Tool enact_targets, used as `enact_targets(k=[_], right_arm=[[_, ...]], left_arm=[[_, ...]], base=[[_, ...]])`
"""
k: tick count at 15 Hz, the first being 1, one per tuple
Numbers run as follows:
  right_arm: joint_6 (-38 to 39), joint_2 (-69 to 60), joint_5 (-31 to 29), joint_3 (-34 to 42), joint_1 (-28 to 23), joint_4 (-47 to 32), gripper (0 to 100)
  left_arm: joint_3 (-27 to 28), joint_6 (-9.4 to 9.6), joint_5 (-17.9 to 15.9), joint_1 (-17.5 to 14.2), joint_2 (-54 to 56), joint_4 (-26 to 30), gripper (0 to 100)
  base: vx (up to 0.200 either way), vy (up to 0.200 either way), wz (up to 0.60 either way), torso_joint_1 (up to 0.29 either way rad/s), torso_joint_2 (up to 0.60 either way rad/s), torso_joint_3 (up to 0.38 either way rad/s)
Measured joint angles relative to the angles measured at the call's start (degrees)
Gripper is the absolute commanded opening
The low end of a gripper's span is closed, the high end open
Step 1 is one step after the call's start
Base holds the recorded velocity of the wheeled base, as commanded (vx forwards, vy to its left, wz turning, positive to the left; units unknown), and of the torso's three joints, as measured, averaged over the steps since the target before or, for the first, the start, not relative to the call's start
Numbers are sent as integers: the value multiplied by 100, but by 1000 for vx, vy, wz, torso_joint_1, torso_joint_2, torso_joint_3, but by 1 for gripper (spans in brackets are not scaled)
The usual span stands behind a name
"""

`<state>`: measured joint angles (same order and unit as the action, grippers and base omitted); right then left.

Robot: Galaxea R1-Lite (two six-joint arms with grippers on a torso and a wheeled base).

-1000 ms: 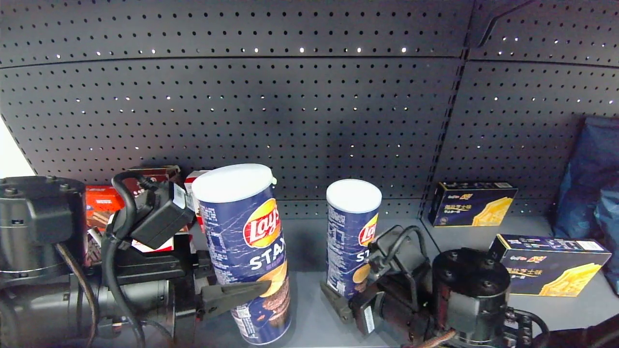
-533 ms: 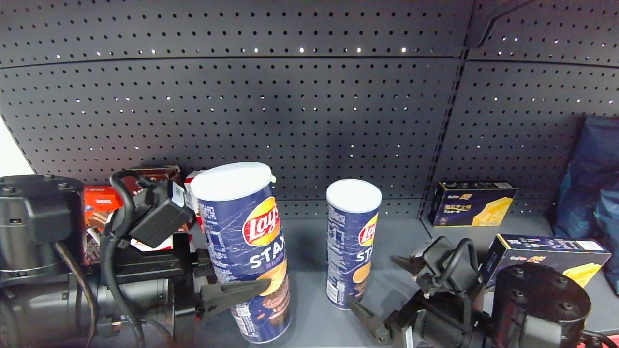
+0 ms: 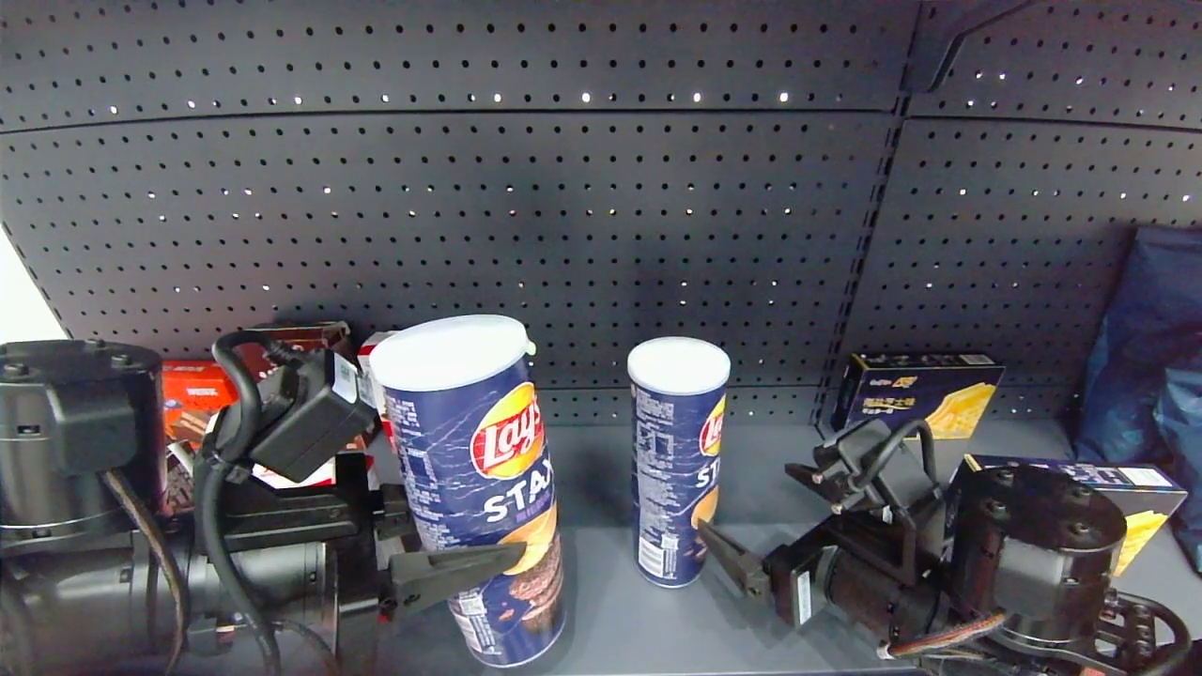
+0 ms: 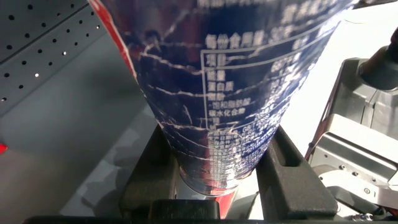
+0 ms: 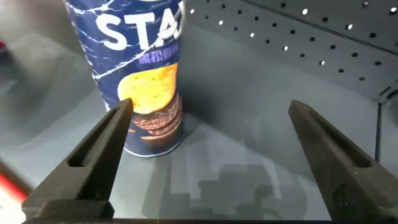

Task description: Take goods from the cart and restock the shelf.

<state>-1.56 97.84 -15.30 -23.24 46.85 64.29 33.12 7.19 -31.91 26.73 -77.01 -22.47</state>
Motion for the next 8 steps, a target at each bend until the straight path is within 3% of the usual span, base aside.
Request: enact_targets(k=[8], right_arm=[[-16,382,20,-451,141,11,100]], left_arm=[[-9,-6,1,-11,6,0,0]], base=[[0,0,0,0,0,0]])
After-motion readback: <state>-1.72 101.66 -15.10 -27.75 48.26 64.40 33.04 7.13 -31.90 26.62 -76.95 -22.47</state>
